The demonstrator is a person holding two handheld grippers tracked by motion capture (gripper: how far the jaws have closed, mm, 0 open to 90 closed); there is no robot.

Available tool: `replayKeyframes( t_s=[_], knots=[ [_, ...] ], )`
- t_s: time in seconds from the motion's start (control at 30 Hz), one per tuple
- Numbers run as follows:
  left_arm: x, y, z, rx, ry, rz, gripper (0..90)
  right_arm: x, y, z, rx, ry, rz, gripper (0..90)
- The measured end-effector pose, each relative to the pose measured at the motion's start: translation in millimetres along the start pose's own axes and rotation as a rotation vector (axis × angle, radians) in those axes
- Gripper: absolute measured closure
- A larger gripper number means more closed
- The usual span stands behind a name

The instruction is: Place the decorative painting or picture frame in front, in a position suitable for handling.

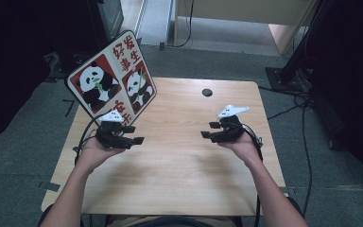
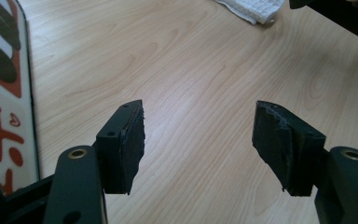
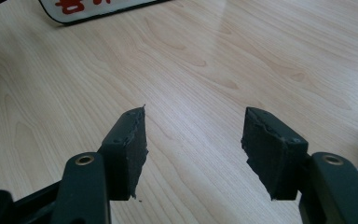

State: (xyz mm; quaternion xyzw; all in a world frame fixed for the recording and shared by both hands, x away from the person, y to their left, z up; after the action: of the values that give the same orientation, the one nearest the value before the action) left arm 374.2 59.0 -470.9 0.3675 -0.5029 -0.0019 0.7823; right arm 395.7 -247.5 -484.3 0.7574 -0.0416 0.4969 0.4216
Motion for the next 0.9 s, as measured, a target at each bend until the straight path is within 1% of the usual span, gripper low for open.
replayKeyframes(
  t_s=[0.03, 0.07, 0.17, 0.23, 0.27, 0.3, 0.37, 0.43, 0.47, 0.53, 0.57, 0.6, 0.63, 0.67, 0.7, 0.73, 0.8, 0.83, 0.9],
  knots=[
    [-2.1, 4.1, -1.4, 0.000, 0.006, -0.002, 34.2, 1.4, -1.3, 0.0, 0.003, 0.002, -0.001, 40.2],
    [-2.1, 4.1, -1.4, 0.000, 0.006, -0.002, 34.2, 2.1, -1.9, 0.1, 0.005, 0.003, 0.000, 40.2],
    [-4.6, 12.2, -5.4, 0.018, 0.021, 0.011, 34.1, 3.4, -3.1, -0.1, 0.009, 0.005, 0.001, 40.0],
    [-5.1, 18.4, -7.9, 0.020, 0.029, 0.026, 34.8, 4.2, -4.2, -0.8, 0.014, 0.007, 0.001, 40.5],
    [-5.1, 18.4, -7.9, 0.020, 0.029, 0.026, 35.6, 4.2, -4.2, -0.8, 0.014, 0.007, 0.001, 40.5],
    [-5.4, 21.2, -8.9, 0.019, 0.031, 0.032, 36.4, 4.4, -5.7, -1.7, 0.025, 0.019, 0.001, 43.7],
    [-7.5, 29.3, -12.7, 0.033, 0.032, 0.047, 39.0, 4.8, -6.3, -3.6, 0.031, 0.025, 0.003, 44.5],
    [-9.6, 33.2, -15.2, 0.036, 0.035, 0.047, 41.5, 6.9, -6.0, -5.0, 0.042, 0.020, 0.020, 44.6],
    [-11.4, 35.6, -17.2, 0.046, 0.029, 0.045, 43.0, 7.7, -5.5, -5.4, 0.042, 0.019, 0.026, 45.1],
    [-13.6, 40.3, -20.0, 0.051, 0.030, 0.043, 44.3, 10.0, -3.6, -6.1, 0.047, 0.014, 0.045, 45.9],
    [-14.1, 42.7, -21.1, 0.051, 0.037, 0.047, 44.8, 11.4, -2.5, -5.3, 0.046, 0.016, 0.058, 46.4],
    [-14.5, 44.5, -21.9, 0.048, 0.039, 0.049, 45.3, 12.1, -1.3, -5.1, 0.045, 0.012, 0.064, 49.5],
    [-14.7, 47.4, -23.4, 0.054, 0.040, 0.059, 45.6, 12.7, -0.3, -4.9, 0.046, 0.014, 0.069, 51.2],
    [-14.5, 48.9, -24.3, 0.059, 0.043, 0.070, 45.9, 14.0, 1.6, -3.9, 0.029, 0.017, 0.078, 51.4],
    [-14.9, 51.9, -26.2, 0.060, 0.049, 0.073, 45.7, 15.0, 2.2, -3.6, 0.029, 0.017, 0.085, 51.5],
    [-15.3, 54.0, -27.3, 0.059, 0.057, 0.075, 45.6, 15.9, 3.1, -3.6, 0.044, -0.004, 0.087, 50.5],
    [-16.8, 57.2, -29.5, 0.059, 0.071, 0.076, 45.2, 15.3, 2.8, -2.6, 0.056, -0.015, 0.085, 49.4],
    [-18.1, 59.1, -30.7, 0.065, 0.071, 0.072, 45.2, 13.8, 2.0, -2.4, 0.060, -0.018, 0.074, 48.7],
    [-19.6, 62.6, -32.6, 0.070, 0.077, 0.077, 45.5, 12.0, 0.9, -2.4, 0.059, -0.005, 0.060, 48.3]
  ],
)
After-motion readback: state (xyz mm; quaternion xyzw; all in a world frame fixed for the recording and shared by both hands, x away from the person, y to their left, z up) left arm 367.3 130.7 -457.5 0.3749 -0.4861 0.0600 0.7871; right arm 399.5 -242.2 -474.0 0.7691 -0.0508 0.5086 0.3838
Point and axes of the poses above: each handheld gripper's, and its own axes: y roughly backward along the jaws, x roughly out of its top, z roughly to its right, the point moved 8 cm from there along -y, roughly forward along the jaws, and after that the axes turned 4 degrees about z, right-handed, at the moved point
